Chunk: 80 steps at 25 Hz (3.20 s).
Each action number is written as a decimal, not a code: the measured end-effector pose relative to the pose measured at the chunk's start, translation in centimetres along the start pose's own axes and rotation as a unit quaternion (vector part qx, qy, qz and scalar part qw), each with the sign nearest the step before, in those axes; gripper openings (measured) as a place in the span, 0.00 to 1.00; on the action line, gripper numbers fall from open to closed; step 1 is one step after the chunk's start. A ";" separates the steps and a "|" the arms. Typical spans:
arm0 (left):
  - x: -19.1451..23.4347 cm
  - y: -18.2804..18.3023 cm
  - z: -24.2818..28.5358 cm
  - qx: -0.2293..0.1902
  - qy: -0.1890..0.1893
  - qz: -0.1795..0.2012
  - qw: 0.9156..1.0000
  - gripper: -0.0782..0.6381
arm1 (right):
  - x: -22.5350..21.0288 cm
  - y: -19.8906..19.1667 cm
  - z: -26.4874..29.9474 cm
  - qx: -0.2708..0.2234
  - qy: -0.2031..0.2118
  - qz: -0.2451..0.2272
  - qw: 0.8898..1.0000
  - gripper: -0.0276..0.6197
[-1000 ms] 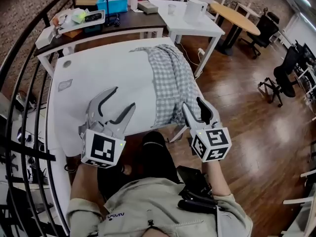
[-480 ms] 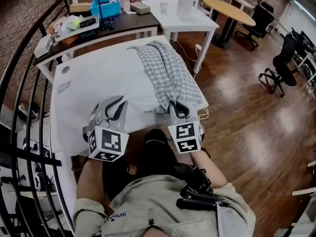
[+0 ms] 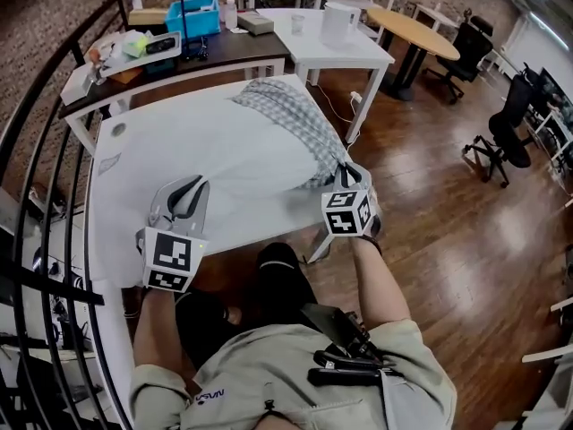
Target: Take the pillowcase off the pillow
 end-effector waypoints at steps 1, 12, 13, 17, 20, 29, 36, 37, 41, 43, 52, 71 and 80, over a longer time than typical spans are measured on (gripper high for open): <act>0.1 -0.3 -0.2 0.001 0.002 -0.002 1.000 0.15 | -0.1 -0.4 0.8 0.011 -0.002 0.000 1.000 0.07; -2.0 -2.0 -1.1 0.004 -0.024 0.005 1.000 0.21 | -0.1 -1.5 5.3 0.091 0.091 0.013 0.992 0.10; -2.5 -1.1 -1.5 -0.010 -0.034 0.013 0.999 0.29 | -0.4 -1.3 4.1 0.086 0.112 0.032 0.990 0.16; -2.5 5.4 -3.7 -0.101 -0.024 0.023 0.994 0.42 | -3.8 1.4 -1.0 -0.001 0.164 0.127 0.978 0.25; 0.2 7.5 -1.9 -0.099 0.015 -0.011 0.995 0.42 | -5.6 5.9 -2.7 -0.084 0.184 0.173 0.964 0.25; 6.0 1.3 12.4 0.083 -0.034 -0.073 0.993 0.59 | -2.8 16.0 2.2 -0.136 0.233 0.140 0.953 0.27; -0.8 -2.1 12.7 0.108 -0.096 -0.043 0.989 0.18 | 0.3 21.6 6.0 -0.120 0.262 0.093 0.953 0.32; -1.6 -2.4 12.4 0.103 -0.087 -0.026 0.991 0.16 | 1.1 22.1 6.8 -0.103 0.266 0.076 0.955 0.35; -2.6 -2.2 10.8 0.078 -0.044 0.010 0.996 0.15 | 5.7 21.2 10.4 0.001 0.286 -0.016 0.958 0.47; -2.3 -1.7 10.1 0.065 -0.027 0.017 0.997 0.14 | 7.3 20.1 11.6 0.039 0.292 -0.047 0.955 0.45; 1.2 2.9 4.4 -0.030 0.038 0.003 0.999 0.14 | 1.0 22.8 13.2 -0.011 0.147 -0.017 0.989 0.08; 9.8 -0.5 9.0 -0.022 0.110 -0.075 0.991 0.14 | -5.9 11.4 16.5 0.030 0.193 0.124 0.973 0.32; 7.2 2.0 5.7 -0.028 0.070 -0.046 0.996 0.35 | -2.4 3.0 8.6 0.106 0.257 0.071 0.958 0.25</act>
Point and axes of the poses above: the fingertips, and each gripper's own axes: z forward along the fingers, x to its left, y out of its top, the point moved 5 cm from there along -z, backward along the fingers, and after that the axes turned 6 degrees about z, right-handed, at the moved point
